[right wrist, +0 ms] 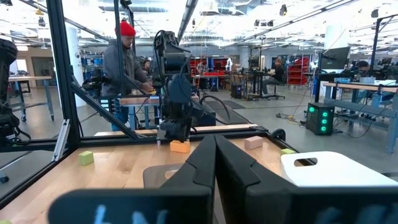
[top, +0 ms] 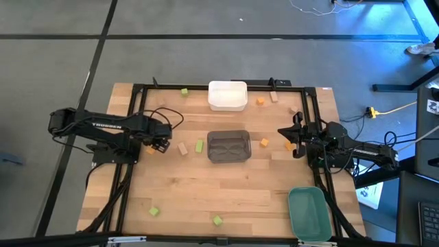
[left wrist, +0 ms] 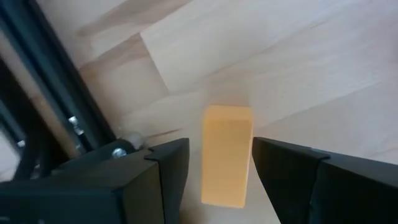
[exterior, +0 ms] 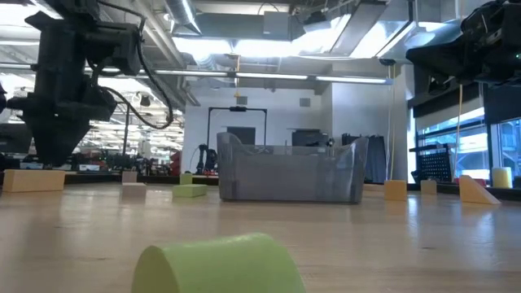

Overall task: Sort & place blocks by color
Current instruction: Put the orange block into the black bin

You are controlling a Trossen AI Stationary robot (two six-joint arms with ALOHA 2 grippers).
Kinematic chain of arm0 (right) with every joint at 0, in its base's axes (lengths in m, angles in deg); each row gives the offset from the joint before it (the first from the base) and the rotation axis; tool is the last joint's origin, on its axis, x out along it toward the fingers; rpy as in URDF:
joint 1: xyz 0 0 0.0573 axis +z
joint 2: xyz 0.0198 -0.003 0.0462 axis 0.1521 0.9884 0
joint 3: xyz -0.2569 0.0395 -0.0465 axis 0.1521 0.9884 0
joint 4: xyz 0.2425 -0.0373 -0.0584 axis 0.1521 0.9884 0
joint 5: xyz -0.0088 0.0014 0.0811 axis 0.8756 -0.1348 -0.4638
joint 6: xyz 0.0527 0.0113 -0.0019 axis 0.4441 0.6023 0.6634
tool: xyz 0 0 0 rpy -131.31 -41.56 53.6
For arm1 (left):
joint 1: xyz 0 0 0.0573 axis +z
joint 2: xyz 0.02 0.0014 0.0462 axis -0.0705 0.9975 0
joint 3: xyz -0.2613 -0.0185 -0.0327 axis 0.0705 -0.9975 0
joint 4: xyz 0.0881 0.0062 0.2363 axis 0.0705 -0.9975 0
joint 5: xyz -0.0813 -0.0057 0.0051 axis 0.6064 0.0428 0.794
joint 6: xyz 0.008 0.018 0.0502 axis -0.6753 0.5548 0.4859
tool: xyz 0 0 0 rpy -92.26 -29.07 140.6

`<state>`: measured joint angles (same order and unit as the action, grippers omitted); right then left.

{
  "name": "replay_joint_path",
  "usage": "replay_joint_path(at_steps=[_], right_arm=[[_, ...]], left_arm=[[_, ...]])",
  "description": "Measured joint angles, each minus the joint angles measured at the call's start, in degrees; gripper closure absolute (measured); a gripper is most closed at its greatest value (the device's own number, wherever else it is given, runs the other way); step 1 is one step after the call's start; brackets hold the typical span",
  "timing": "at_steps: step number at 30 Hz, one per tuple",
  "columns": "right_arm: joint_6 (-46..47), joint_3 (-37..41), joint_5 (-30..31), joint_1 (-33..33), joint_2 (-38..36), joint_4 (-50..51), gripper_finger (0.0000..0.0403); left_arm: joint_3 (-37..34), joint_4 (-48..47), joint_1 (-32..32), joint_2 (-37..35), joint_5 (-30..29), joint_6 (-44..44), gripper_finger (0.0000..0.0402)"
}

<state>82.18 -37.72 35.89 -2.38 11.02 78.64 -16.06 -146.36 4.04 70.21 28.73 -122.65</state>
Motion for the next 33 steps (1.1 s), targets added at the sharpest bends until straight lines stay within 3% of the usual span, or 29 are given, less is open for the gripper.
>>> replay_joint_path(at_steps=[13, 22, 29, 33], right_arm=[[0.0, 0.0, 0.0, 0.0, 0.0, 0.0, 0.0391], [0.0, 0.0, 0.0, 0.0, 0.0, 0.0, 0.0391], [0.0, 0.0, 0.0, 0.0, 0.0, 0.0, 0.0391], [0.0, 0.0, 0.0, 0.0, 0.0, 0.0, 0.0391]], left_arm=[[-3.4, 3.9, 0.0, 0.0, 0.7, -0.3, 0.0232], [-7.9, 8.3, 0.0, 0.0, 4.2, -1.8, 0.0232], [-7.9, 9.9, 0.0, -0.1, 4.3, -1.5, 0.0289], [-7.8, 11.7, 0.0, -0.1, 3.8, -1.3, 0.0289]])
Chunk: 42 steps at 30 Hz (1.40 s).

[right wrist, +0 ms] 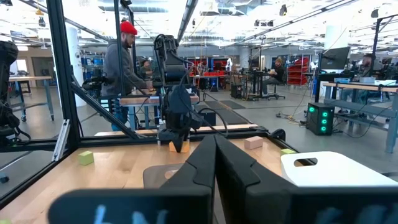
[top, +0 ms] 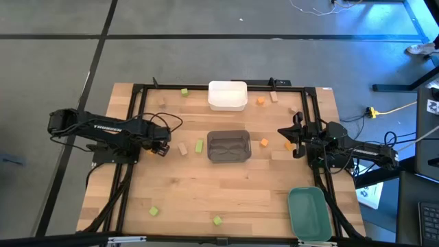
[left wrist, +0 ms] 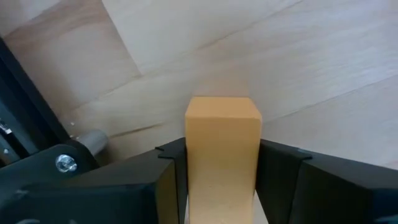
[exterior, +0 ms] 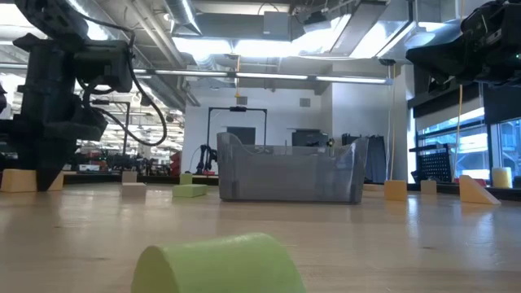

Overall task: Sort & place blocks by color
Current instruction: Put the orange block into the black bin

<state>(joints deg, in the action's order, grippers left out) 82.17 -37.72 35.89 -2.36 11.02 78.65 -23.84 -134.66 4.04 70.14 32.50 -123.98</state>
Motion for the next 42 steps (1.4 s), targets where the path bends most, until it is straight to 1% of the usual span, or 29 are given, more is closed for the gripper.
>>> replay_joint_path(at_steps=[5, 9, 18, 23, 25, 28, 30, 34, 39, 42], right_arm=[[0.0, 0.0, 0.0, 0.0, 0.0, 0.0, 0.0391], [0.0, 0.0, 0.0, 0.0, 0.0, 0.0, 0.0391], [0.0, 0.0, 0.0, 0.0, 0.0, -0.1, 0.0391], [0.6, 0.0, 0.0, 0.0, 0.0, -0.2, 0.0391], [3.1, -0.7, 0.0, 0.0, 0.1, 0.9, 0.0391], [6.0, -3.2, 0.0, 0.0, 0.3, 5.4, 0.0391], [6.2, -5.9, 0.0, 0.0, 0.6, 9.6, 0.0391], [7.1, -12.9, 0.0, 0.0, 1.8, 21.1, 0.0391], [10.1, -22.2, 0.0, 0.0, 7.0, 36.3, 0.0391], [10.5, -26.0, -0.1, 0.0, 10.8, 39.9, 0.0391]], left_arm=[[3.1, 0.9, 0.0, 0.1, -0.7, 2.0, 0.0289], [8.3, 0.9, 0.0, 0.1, -1.1, 4.4, 0.0289], [25.4, 2.6, 0.0, 0.4, -4.5, 11.8, 0.0289], [35.3, 4.0, -1.3, 3.6, -7.0, 15.5, 0.0289], [38.9, 5.4, -2.1, 6.0, -7.4, 17.5, 0.0289], [42.9, 7.9, -3.3, 10.5, -7.9, 19.5, 0.0289], [44.9, 10.2, -4.1, 13.7, -7.7, 21.1, 0.0289], [48.4, 13.1, -4.9, 19.8, -3.8, 23.5, 0.0289], [50.4, 14.4, -5.2, 26.6, -2.7, 24.2, 0.0289], [50.4, 17.4, -5.2, 30.2, -0.9, 24.2, 0.0289]])
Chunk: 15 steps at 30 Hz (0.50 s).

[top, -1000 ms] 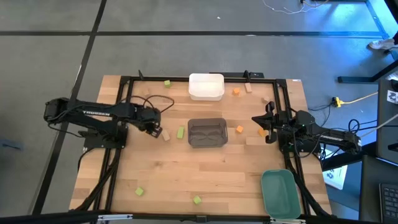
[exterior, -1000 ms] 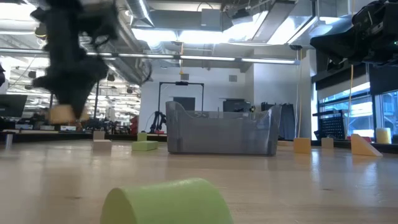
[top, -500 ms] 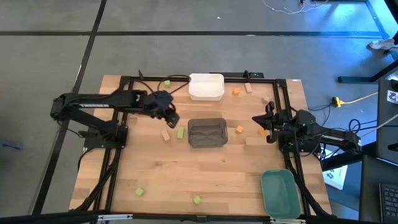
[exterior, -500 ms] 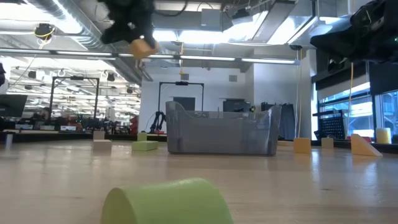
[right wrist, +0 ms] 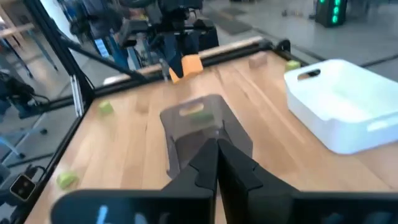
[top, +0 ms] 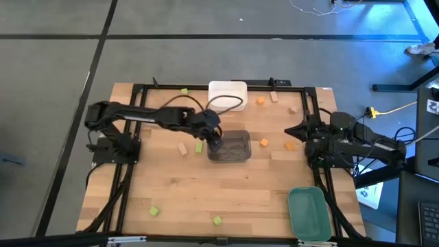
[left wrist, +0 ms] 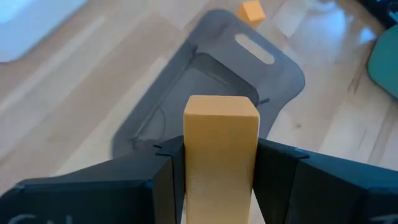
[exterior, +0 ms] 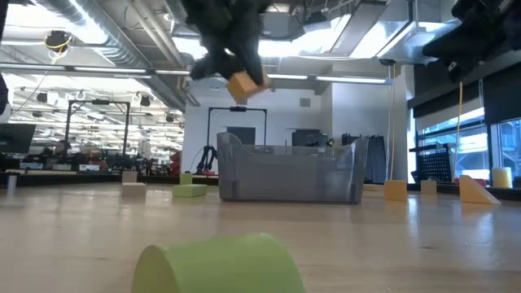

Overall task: Sort & place blocks by color
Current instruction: Put the orange block into the black bin

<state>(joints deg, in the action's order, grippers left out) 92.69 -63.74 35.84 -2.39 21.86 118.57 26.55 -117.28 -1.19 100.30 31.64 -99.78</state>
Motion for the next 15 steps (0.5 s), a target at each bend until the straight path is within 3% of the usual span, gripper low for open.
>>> replay_joint_path(at_steps=[15], right_arm=[[-1.8, -5.5, -0.1, 0.0, 7.5, 0.1, 0.0391]], left_arm=[[0.0, 4.0, 0.0, 13.9, 2.8, -0.6, 0.0289]])
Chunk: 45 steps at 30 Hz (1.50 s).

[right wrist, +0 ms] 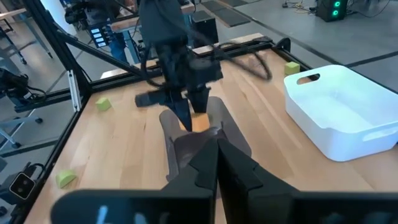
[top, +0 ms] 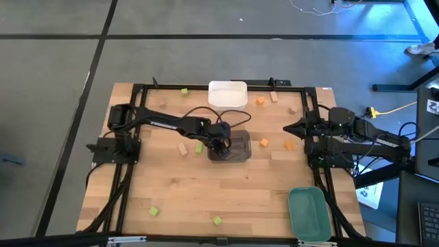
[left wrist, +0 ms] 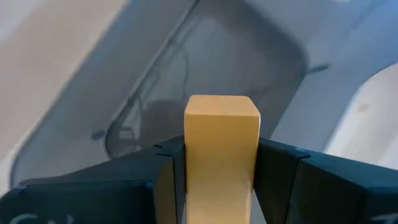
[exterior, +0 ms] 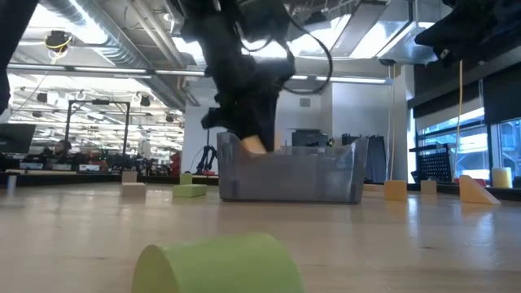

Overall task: Sort & place blocks by color
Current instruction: Put the orange block into the black bin

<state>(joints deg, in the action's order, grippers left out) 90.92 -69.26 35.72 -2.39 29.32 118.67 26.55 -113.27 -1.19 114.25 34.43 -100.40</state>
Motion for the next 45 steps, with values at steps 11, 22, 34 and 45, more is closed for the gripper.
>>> replay_joint_path(at_steps=[11, 22, 34, 45], right_arm=[[0.5, 0.0, -0.3, 0.0, -0.1, -0.2, 0.0391], [7.4, -0.5, -1.8, 0.0, 0.0, -1.3, 0.0391], [10.0, -22.8, 1.0, 0.1, 14.3, 21.7, 0.04], [22.4, -38.9, 0.1, -0.1, 37.1, 50.4, 0.0396]], left_arm=[[0.0, 1.0, 0.3, 2.4, 0.1, -1.0, 0.0243], [0.0, 5.3, 0.2, -3.0, 0.1, 0.5, 0.0242], [0.1, 3.4, -0.4, -15.7, -4.9, 1.7, 0.0241], [0.1, -2.1, -1.5, -25.9, -9.7, 9.2, 0.024]])
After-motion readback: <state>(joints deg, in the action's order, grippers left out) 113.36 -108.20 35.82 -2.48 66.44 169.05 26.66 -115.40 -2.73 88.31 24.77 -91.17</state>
